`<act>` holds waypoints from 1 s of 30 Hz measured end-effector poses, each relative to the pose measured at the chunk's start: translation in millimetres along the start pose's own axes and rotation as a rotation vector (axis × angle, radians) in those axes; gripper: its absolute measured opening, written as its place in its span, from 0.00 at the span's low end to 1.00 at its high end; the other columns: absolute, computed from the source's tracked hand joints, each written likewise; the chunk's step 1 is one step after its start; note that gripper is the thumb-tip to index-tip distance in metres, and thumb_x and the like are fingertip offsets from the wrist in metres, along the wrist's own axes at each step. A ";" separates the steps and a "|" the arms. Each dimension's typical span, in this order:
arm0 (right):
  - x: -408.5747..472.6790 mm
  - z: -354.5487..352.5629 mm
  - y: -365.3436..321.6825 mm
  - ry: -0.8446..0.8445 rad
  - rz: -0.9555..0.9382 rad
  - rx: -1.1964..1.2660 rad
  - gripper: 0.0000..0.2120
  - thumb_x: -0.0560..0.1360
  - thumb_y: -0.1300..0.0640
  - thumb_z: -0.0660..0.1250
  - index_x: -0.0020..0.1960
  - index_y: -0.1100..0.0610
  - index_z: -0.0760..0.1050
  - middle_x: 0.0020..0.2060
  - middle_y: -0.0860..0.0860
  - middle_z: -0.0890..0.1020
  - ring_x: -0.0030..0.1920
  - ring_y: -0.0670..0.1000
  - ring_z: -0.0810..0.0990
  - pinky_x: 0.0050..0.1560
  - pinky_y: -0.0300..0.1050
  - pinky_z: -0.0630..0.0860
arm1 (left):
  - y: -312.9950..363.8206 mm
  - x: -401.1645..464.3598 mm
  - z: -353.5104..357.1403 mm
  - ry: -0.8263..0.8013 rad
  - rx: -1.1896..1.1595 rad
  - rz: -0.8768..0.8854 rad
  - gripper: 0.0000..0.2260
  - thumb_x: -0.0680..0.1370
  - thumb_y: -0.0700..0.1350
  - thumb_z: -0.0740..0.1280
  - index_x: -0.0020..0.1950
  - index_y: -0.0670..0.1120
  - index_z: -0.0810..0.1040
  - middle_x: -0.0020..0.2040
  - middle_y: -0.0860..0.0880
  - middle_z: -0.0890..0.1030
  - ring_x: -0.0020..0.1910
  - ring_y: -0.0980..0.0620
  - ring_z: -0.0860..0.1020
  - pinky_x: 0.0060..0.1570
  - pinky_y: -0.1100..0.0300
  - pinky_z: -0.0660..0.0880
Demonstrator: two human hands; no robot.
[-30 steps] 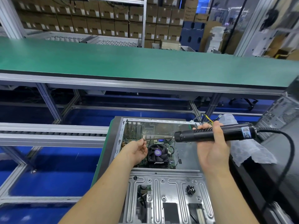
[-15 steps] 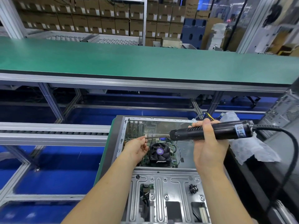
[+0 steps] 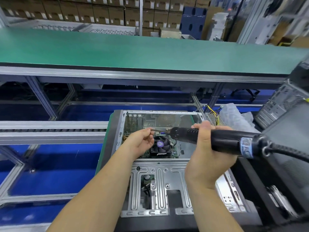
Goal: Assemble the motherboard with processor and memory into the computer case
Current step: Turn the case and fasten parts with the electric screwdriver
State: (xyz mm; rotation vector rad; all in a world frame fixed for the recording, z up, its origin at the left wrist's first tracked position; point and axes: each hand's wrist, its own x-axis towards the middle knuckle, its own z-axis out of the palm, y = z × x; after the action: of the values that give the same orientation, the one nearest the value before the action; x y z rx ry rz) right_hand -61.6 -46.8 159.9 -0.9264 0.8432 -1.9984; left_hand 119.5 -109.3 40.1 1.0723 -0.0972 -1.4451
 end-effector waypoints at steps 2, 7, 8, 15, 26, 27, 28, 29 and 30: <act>-10.2 2.7 -3.4 -0.097 -0.037 0.007 0.16 0.69 0.57 0.75 0.49 0.62 0.72 0.40 0.49 0.83 0.43 0.51 0.84 0.49 0.38 0.80 | -1.7 -0.3 0.0 0.011 0.050 -0.014 0.08 0.83 0.35 0.60 0.52 0.39 0.79 0.41 0.45 0.80 0.37 0.53 0.75 0.40 0.59 0.76; -18.7 26.9 -13.7 -0.318 -0.087 -0.070 0.11 0.67 0.54 0.78 0.45 0.54 0.78 0.37 0.46 0.83 0.39 0.47 0.83 0.46 0.40 0.80 | -2.4 1.6 -2.3 -0.002 0.031 0.001 0.10 0.82 0.36 0.62 0.63 0.36 0.77 0.52 0.41 0.82 0.51 0.48 0.78 0.59 0.53 0.78; -15.7 33.6 -15.5 -0.348 -0.066 -0.091 0.10 0.67 0.54 0.78 0.42 0.50 0.78 0.36 0.45 0.83 0.38 0.46 0.83 0.45 0.38 0.79 | -1.4 1.2 -3.2 0.017 -0.007 0.010 0.10 0.83 0.36 0.62 0.62 0.37 0.78 0.48 0.43 0.82 0.47 0.50 0.78 0.54 0.56 0.79; 24.5 56.2 -12.8 -0.509 0.031 -0.184 0.09 0.65 0.51 0.79 0.36 0.40 0.80 0.33 0.40 0.84 0.36 0.39 0.82 0.40 0.27 0.74 | 4.4 -3.4 -9.0 0.180 -0.120 -0.008 0.08 0.83 0.35 0.61 0.50 0.40 0.79 0.38 0.46 0.77 0.33 0.56 0.71 0.29 0.65 0.74; 39.0 61.6 21.2 -0.605 0.116 -0.215 0.10 0.60 0.42 0.78 0.36 0.41 0.79 0.34 0.43 0.84 0.37 0.43 0.82 0.42 0.31 0.75 | 2.3 4.5 -5.8 0.349 0.008 -0.023 0.15 0.80 0.29 0.52 0.52 0.40 0.77 0.43 0.44 0.77 0.33 0.53 0.70 0.35 0.62 0.70; 40.7 63.1 25.2 -0.609 0.115 -0.220 0.10 0.60 0.42 0.78 0.37 0.41 0.79 0.34 0.43 0.84 0.37 0.43 0.82 0.42 0.31 0.75 | 3.3 5.8 -5.6 0.353 0.005 -0.031 0.15 0.80 0.29 0.52 0.50 0.40 0.76 0.42 0.44 0.77 0.33 0.53 0.71 0.35 0.61 0.70; 42.1 64.8 29.1 -0.612 0.114 -0.223 0.10 0.60 0.42 0.78 0.37 0.42 0.79 0.34 0.43 0.83 0.38 0.44 0.82 0.43 0.31 0.75 | 4.4 6.6 -5.6 0.357 0.006 -0.040 0.13 0.81 0.30 0.52 0.47 0.40 0.76 0.41 0.45 0.77 0.33 0.53 0.71 0.34 0.61 0.70; 43.5 67.0 32.6 -0.615 0.113 -0.228 0.10 0.60 0.42 0.78 0.37 0.42 0.79 0.34 0.43 0.83 0.38 0.44 0.82 0.43 0.31 0.75 | 5.7 7.8 -5.9 0.363 0.009 -0.051 0.13 0.81 0.32 0.53 0.44 0.40 0.75 0.40 0.45 0.77 0.33 0.53 0.71 0.34 0.61 0.69; 44.9 69.3 36.5 -0.621 0.113 -0.235 0.10 0.60 0.42 0.78 0.37 0.42 0.79 0.35 0.43 0.83 0.38 0.45 0.82 0.44 0.31 0.75 | 7.4 9.5 -6.2 0.371 0.013 -0.060 0.13 0.82 0.33 0.54 0.43 0.41 0.74 0.40 0.45 0.77 0.33 0.52 0.71 0.34 0.61 0.69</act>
State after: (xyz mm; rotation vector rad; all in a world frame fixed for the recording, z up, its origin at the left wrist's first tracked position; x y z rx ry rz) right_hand -11.7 -119.0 181.0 -1.4921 0.7521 -1.3999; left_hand 130.9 -115.4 36.3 1.3459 0.1926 -1.2769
